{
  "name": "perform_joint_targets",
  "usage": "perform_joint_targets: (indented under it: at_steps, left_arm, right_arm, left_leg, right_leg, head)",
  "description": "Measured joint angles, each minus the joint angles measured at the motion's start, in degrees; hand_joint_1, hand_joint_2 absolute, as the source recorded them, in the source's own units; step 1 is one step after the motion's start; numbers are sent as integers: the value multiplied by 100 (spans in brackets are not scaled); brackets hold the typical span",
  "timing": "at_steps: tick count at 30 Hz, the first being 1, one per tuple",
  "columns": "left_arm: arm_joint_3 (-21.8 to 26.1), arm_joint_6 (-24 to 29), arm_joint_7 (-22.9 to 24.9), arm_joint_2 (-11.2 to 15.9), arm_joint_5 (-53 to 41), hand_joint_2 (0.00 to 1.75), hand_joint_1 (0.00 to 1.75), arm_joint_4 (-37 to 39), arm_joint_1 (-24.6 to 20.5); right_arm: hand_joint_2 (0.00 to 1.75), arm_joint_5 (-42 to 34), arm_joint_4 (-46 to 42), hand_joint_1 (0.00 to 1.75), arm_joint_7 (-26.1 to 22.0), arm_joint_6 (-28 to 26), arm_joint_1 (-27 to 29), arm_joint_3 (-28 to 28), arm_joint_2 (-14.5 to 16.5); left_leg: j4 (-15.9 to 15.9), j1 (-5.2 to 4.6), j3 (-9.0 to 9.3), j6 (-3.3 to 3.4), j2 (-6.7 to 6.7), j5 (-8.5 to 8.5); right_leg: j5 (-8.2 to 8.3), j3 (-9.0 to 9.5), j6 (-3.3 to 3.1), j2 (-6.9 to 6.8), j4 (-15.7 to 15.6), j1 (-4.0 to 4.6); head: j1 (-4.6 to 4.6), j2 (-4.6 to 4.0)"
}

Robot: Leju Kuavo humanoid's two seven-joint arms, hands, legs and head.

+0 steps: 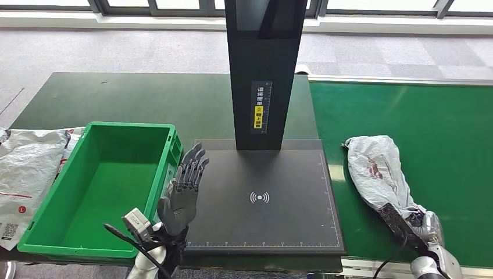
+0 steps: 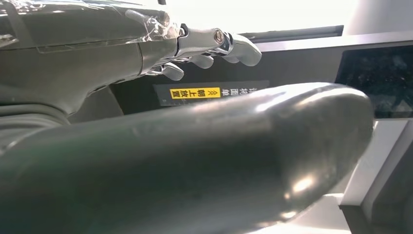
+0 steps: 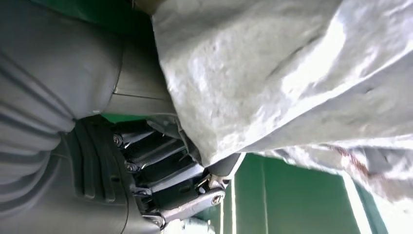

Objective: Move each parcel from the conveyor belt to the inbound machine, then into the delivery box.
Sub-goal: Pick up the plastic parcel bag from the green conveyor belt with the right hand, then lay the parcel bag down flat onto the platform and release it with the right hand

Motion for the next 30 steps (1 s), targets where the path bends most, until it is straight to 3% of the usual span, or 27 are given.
perform_joint_targets:
  at_steps: [4,11,14,19,23,30]
  left_arm:
    - [0,91,0,-2,-25,0,0,-57,92]
    - [0,107,-1,-17,18,0,0,-318,260]
    - [0,67,-2,-21,66,0,0,-451,356]
    - [11,55,-2,-21,84,0,0,-625,455]
    - [98,22,-2,-21,110,0,0,-861,500]
    - [239,28,-2,-37,-29,0,0,-1022,501]
  right_arm:
    - [175,-843,-572,175,-712,-432,289,-29,204]
    - [175,-2042,-3375,175,-1160,-307,1500,250,1120]
    - [175,-2136,-4370,175,-1113,-294,1835,613,1415]
    - [175,-2088,-5327,175,-1186,-388,2131,1075,1672]
    - [175,-1801,-6178,175,-1023,-527,2498,1756,1901]
    - [175,-1617,-6852,175,-730,-288,2735,2693,2060]
  left_leg:
    - [-1,1,-4,0,-6,0]
    - [-5,5,-16,-2,-22,-1]
    - [-6,5,-15,-2,-16,-1]
    - [-5,4,-16,-1,-18,0]
    - [-4,4,-14,-2,-16,0]
    - [-5,6,-12,-3,-9,0]
  right_leg:
    - [-1,-4,-1,-6,0,2]
    - [-13,-11,-8,-18,7,5]
    - [-14,-15,-10,-13,7,5]
    - [-13,-10,-9,-18,7,4]
    - [-13,-12,-9,-14,6,4]
    - [-14,-12,-10,-10,8,5]
  head:
    - [0,0]
    - [-1,0]
    - [-2,0]
    - [-2,0]
    - [-2,0]
    - [-1,0]
